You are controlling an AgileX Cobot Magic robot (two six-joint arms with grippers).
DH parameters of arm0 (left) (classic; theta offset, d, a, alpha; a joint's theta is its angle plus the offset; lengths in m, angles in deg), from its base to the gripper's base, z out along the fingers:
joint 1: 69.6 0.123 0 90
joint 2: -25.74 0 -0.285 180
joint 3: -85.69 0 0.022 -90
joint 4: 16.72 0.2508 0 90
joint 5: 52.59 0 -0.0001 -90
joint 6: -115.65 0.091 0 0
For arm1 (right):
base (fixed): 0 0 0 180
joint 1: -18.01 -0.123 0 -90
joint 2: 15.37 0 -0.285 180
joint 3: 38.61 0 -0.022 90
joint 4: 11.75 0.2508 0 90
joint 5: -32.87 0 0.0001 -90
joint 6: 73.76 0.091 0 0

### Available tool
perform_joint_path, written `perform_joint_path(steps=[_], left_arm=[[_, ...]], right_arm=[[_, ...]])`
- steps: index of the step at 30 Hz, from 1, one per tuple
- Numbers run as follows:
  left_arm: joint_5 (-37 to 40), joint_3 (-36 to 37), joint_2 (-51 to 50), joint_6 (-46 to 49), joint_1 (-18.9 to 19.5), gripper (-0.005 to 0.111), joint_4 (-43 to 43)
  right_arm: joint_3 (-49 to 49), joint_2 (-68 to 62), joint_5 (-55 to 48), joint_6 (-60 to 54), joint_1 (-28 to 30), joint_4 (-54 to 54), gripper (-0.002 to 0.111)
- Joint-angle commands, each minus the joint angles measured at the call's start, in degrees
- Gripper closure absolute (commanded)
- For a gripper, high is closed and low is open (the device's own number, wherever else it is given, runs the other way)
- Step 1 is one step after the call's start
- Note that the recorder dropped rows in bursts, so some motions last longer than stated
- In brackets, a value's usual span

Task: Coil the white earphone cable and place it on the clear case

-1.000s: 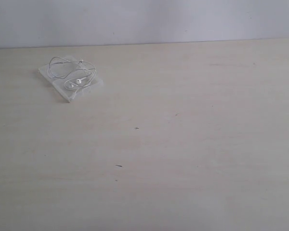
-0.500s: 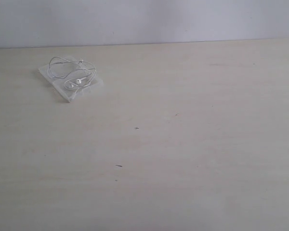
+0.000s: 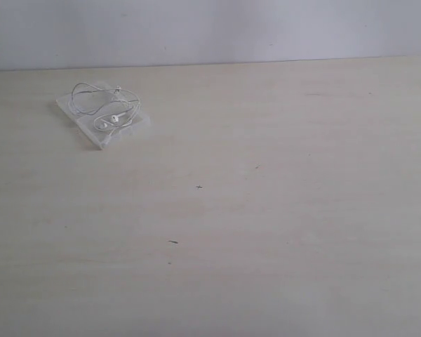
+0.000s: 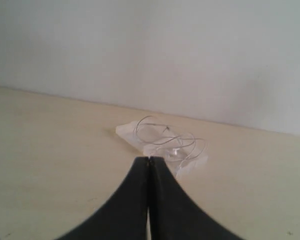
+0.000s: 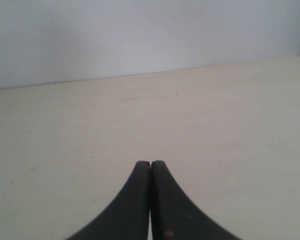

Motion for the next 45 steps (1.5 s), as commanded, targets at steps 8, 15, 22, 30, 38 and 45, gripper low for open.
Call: perform_joint_path(steps=[8,15,22,30,38,45], left_arm=[[10.8,0.1,0.3,2.3,0.7,0.107,-1.0],[12.3,0.1,0.3,1.7,0.7,0.107,-2.8],[12.3,0.1,0.3,1.7,0.7,0.107,-2.8],[12.3,0.1,0.3,1.7,0.7,0.107,-2.8],[12.3,0.1,0.3,1.7,0.7,0.107,-2.8],[12.3,0.1,0.3,1.7,0.7,0.107,-2.8]], right_arm=[[0.2,0.3,1.0,0.1,0.2,-0.1,0.108],[0.2,0.3,1.0,0.1,0.2,-0.1,0.108],[0.2,0.3,1.0,0.1,0.2,-0.1,0.108],[0.2,0.3,1.0,0.1,0.0,-0.1,0.108],[0.2,0.3,1.0,0.1,0.0,-0.1,0.108],[0.2,0.3,1.0,0.1,0.0,-0.1,0.108]])
